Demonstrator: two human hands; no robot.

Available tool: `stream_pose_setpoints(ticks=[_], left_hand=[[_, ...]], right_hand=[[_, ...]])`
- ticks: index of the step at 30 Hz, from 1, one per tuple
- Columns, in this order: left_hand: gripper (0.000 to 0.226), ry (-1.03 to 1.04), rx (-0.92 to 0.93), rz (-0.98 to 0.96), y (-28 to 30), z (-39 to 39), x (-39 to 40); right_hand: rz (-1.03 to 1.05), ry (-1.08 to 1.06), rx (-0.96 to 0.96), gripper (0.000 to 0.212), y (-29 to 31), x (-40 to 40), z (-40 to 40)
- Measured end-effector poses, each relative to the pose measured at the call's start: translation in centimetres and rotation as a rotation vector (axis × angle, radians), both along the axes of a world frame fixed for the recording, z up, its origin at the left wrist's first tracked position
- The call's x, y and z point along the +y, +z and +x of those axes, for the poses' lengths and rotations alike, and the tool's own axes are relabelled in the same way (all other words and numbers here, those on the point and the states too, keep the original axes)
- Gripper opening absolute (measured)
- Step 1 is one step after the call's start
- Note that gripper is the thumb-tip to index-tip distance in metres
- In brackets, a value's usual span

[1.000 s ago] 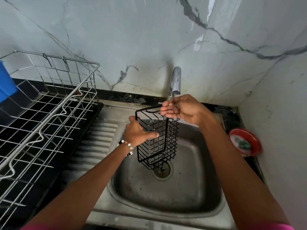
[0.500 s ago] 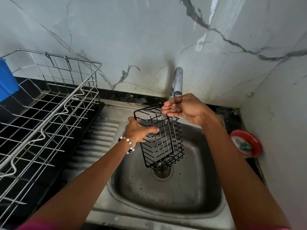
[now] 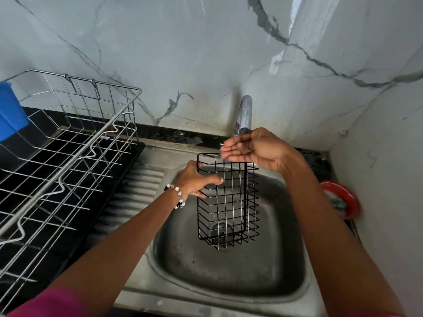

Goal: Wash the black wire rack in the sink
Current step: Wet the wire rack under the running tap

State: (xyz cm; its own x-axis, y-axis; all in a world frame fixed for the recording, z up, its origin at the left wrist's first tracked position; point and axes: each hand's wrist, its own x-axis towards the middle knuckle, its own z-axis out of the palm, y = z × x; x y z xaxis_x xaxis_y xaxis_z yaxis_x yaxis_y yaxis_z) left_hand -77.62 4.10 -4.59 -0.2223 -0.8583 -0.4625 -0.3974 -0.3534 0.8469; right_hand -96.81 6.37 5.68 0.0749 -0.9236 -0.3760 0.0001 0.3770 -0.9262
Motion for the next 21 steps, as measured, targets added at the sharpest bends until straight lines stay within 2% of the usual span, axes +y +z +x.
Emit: stream_pose_setpoints(ticks=[3,8,10,12,14,16,18,21], left_hand=[[0.094,-0.048,0.039,0.013,0.2,-0.7,-0.6],[0.109,-0.055,0.141,0.092,-0.1,-1.8,-1.0],[0.095,-0.05,0.176,0.108,-0.5,-2.3,-0.8],[0.082,-0.046,0.186,0.118,-0.8,-2.6,-0.8],[0.079,-0.053,0.182,0.122,-0.8,-2.8,-0.6],[0.076,-0.044,0.185,0.119,-1.0,-2.7,-0.5],[0.082,-0.018,0.188,0.11,-1.0,-2.3,-0.4],[0.096,0.01,0.17,0.077,-1.1,-1.4,-0.6]], right_hand=[[-0.01,-0.086,0.059,0.026,0.0,-0.1,-0.3],[0.0,-0.048,0.046,0.027,-0.2,0.1,-1.3],[-0.016,-0.101,0.034,0.028,-0.2,0.2,-1.6],[-0.017,-0.053,0.015,0.031,-0.2,0.5,-1.7],[0.0,-0.008,-0.007,0.032,-0.4,0.8,-1.8],[0.018,-0.088,0.008,0.03,-0.6,0.8,-2.1],[0.017,-0.167,0.015,0.03,-0.7,0.7,-2.4],[0.023,-0.087,-0.039,0.033,-0.7,0.7,-2.1]])
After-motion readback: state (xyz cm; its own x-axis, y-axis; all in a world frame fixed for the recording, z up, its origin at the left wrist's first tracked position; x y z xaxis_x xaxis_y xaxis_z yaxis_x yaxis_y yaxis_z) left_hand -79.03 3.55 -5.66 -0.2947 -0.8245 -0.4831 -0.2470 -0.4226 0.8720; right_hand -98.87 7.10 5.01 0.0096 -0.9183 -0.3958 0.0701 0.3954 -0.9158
